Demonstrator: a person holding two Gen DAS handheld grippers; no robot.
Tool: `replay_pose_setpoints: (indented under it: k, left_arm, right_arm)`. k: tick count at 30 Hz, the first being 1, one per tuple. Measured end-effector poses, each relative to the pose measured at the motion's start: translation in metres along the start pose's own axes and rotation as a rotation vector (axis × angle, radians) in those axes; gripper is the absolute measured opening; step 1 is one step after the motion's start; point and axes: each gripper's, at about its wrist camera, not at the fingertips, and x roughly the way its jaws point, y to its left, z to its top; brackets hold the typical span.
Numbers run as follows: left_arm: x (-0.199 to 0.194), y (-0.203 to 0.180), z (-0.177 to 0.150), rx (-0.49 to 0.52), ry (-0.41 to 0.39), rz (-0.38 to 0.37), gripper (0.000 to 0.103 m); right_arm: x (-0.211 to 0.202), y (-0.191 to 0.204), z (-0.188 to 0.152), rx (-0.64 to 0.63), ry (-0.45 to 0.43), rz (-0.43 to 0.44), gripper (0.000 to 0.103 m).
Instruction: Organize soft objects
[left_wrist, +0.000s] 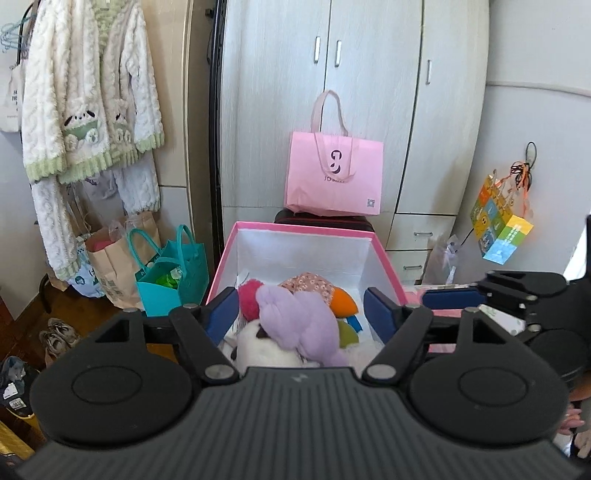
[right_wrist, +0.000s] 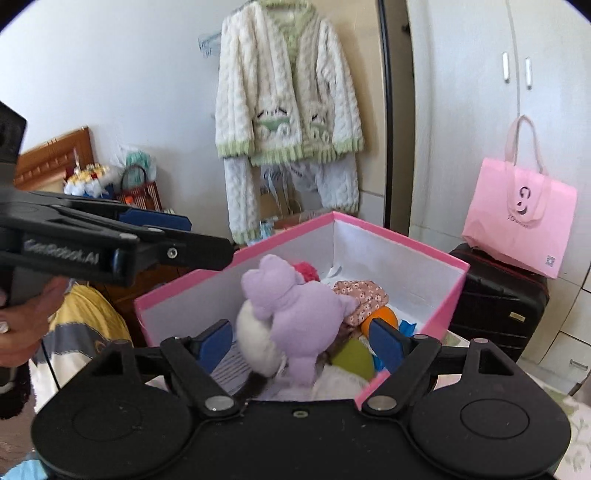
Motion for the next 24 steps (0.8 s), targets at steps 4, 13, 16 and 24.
replay_pose_setpoints:
  k: [4,13,16,24]
  left_arm:
    - [-0.028,-0.012,-0.004,0.03,-0.027,-0.011,0.077]
    - [-0.074,-0.035,-0.014,0.063,-0.088,-0.043,0.086]
    - [-0.084,-0.04,-0.02,0.073,-0.095,-0.047,0.088]
    - [-0.099,-0.046,-0.048,0.059,-0.111,-0.052,0.092]
  right_arm:
    - [-0.032,0.003,-0.011,0.033,-0.027,-0.009,0.085]
    - [-0.094,0.016,-0.029,0.037,-0.069,-0.105,0.086]
    - [-0.113,0.022,-0.038,0.04,-0.09,-0.162,0.087]
    - [-0.146,0.016,-0.068,0.184,-0.135,-0.306,0.09]
